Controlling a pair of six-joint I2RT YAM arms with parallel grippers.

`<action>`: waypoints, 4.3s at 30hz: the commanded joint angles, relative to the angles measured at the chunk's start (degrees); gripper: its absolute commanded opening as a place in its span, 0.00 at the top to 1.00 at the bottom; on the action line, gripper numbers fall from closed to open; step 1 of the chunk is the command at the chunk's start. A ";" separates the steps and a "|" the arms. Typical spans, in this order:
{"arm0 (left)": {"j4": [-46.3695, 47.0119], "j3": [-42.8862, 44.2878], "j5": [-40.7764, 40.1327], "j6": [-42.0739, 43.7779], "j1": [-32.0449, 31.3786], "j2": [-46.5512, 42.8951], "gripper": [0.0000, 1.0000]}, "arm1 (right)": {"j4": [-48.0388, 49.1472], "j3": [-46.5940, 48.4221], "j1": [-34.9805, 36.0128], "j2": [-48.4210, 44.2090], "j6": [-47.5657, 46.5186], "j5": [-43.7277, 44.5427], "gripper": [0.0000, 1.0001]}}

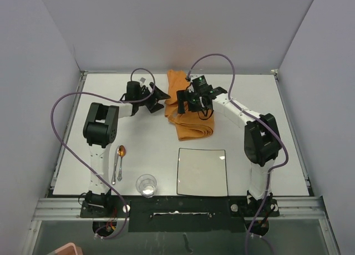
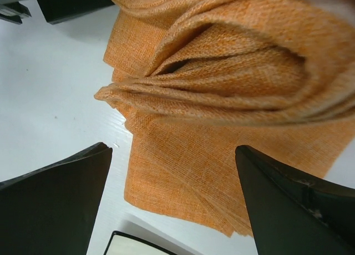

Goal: Set the dinner table for one person
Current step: Flatten out the napkin at the center of the board.

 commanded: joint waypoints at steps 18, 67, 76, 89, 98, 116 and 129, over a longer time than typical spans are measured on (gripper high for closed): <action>6.30 6.50 2.49 -5.12 -1.41 5.38 1.00 | -0.07 1.92 0.99 1.56 1.89 -0.58 0.01; 27.61 45.40 11.39 -23.63 -15.27 19.66 0.25 | 7.18 -20.61 -6.72 -28.28 -1.23 7.66 0.00; -4.19 22.56 6.35 10.55 -6.94 -6.06 0.02 | 6.90 -19.39 -5.90 -25.18 -2.45 4.73 0.01; -29.61 14.36 -6.45 27.92 -2.73 -7.80 0.02 | 6.16 -15.79 -4.65 -22.87 -4.48 3.53 0.01; -21.62 12.12 -1.36 22.83 -2.84 -0.33 0.02 | 5.98 -15.34 -4.59 -23.70 -5.67 3.34 0.01; 16.93 -21.83 13.99 -1.62 -2.79 -7.43 0.05 | 6.48 -14.59 -5.90 -22.86 -5.78 4.34 0.01; 39.52 -16.75 13.88 -18.82 -11.54 5.58 0.09 | 3.10 -4.31 -9.97 -13.90 -4.28 6.99 0.01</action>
